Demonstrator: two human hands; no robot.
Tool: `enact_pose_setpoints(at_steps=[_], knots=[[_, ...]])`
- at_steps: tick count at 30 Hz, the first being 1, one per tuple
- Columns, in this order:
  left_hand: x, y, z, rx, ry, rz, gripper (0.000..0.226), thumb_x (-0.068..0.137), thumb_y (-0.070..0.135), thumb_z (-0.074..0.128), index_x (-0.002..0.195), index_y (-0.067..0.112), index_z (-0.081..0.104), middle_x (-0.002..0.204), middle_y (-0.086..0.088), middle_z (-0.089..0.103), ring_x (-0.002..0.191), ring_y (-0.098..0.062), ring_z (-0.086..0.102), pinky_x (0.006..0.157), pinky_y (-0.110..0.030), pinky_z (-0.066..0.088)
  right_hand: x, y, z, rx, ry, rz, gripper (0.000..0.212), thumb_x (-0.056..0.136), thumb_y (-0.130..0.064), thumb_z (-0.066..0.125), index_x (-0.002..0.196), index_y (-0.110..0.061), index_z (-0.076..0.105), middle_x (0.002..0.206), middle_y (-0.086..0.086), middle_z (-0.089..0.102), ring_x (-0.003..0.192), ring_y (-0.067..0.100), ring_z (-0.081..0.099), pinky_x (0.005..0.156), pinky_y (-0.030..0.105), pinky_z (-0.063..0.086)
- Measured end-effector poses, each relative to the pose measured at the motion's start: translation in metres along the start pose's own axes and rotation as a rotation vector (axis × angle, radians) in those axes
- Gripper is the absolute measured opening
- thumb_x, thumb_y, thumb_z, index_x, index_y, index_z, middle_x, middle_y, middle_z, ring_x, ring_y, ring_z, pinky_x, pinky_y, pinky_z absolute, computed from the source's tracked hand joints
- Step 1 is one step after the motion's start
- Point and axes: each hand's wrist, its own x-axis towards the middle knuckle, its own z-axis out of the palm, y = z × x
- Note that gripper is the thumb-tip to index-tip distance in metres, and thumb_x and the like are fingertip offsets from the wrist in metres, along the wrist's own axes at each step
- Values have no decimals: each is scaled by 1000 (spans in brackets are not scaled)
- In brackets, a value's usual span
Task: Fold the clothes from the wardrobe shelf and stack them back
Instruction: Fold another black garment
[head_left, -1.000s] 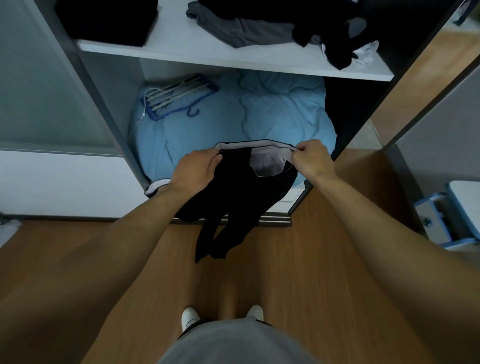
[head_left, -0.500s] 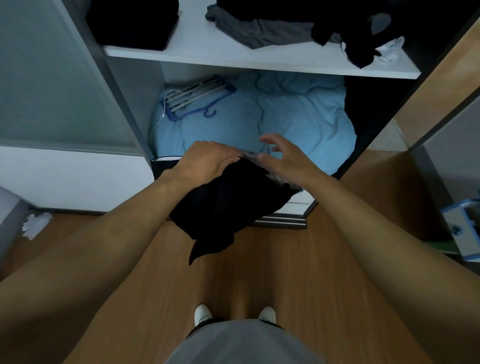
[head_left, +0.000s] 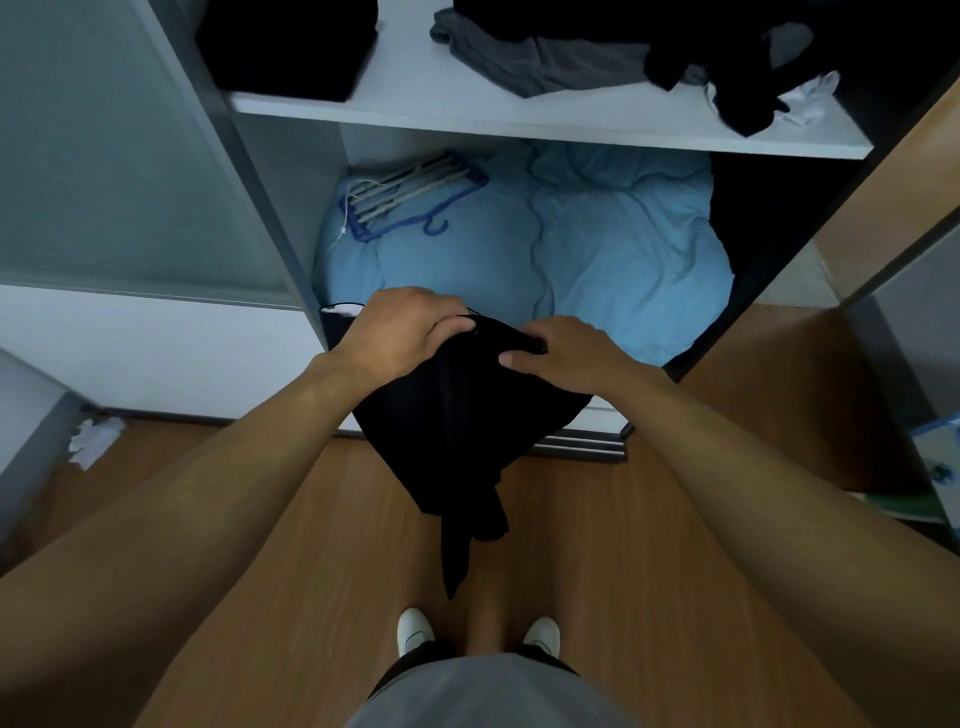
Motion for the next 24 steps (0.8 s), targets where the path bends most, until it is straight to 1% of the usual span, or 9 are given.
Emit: enact_pose_setpoints(at_steps=[4, 7, 9, 11, 16, 18, 21, 22, 24], knots=[[2, -3, -4, -42, 13, -7, 28, 101, 38, 53, 110, 19, 71, 94, -5, 75, 88, -29, 68, 79, -46, 51, 3, 9, 5, 7, 5, 37, 40, 97, -49, 55, 65, -28, 44, 65, -10, 50, 61, 6, 51, 56, 25, 32], [4, -6, -5, -136, -82, -96, 33, 99, 46, 51, 124, 24, 51, 90, -9, 73, 84, -29, 66, 83, -46, 50, 6, 7, -3, 113, 46, 16, 36, 99, -32, 57, 65, -25, 49, 65, -9, 53, 64, 8, 53, 60, 24, 38], [2, -9, -4, -234, -162, -157, 51, 94, 57, 48, 138, 32, 40, 100, -10, 73, 95, -28, 66, 92, -45, 49, 6, 2, -12, 162, 51, 0, 34, 99, -25, 58, 67, -34, 50, 69, -19, 52, 65, -3, 50, 59, 11, 36], [0, -9, -1, -325, -200, -188, 66, 85, 66, 46, 144, 38, 37, 108, -9, 72, 104, -24, 65, 99, -42, 48, 5, -1, -20, 200, 28, 12, 29, 98, -21, 59, 73, -34, 54, 73, -21, 53, 67, -6, 50, 57, 4, 36], [3, -2, 8, -471, -249, -191, 79, 73, 73, 67, 141, 39, 45, 139, 12, 55, 121, -11, 53, 104, -28, 40, 4, -3, -36, 266, -2, 81, 26, 95, -20, 62, 71, -29, 60, 69, -13, 60, 52, -11, 56, 47, 3, 35], [8, 3, 10, -423, -260, -165, 76, 71, 72, 70, 136, 37, 52, 128, 18, 59, 115, -5, 55, 98, -23, 41, 3, -6, -40, 250, 8, 98, 28, 94, -21, 63, 66, -24, 58, 63, -8, 59, 46, -11, 54, 43, 5, 33], [20, 8, 9, -290, -190, -153, 30, 89, 56, 62, 94, 27, 67, 89, 6, 68, 90, -17, 64, 81, -35, 51, 0, -12, -43, 181, 6, 73, 39, 95, -21, 62, 58, -22, 49, 57, -8, 50, 40, -10, 49, 41, 7, 32], [24, 8, 9, -255, -173, -167, 28, 95, 50, 59, 80, 27, 61, 79, 5, 63, 84, -20, 63, 76, -37, 50, -1, -12, -44, 156, -2, 63, 41, 95, -21, 62, 58, -24, 46, 57, -9, 48, 41, -10, 49, 43, 7, 33], [30, 9, 8, -180, -175, -172, 35, 98, 48, 54, 73, 24, 55, 75, 4, 58, 81, -21, 60, 70, -36, 45, -5, -15, -45, 102, -13, 58, 40, 96, -23, 61, 59, -24, 45, 58, -9, 48, 47, -3, 52, 46, 9, 34]])
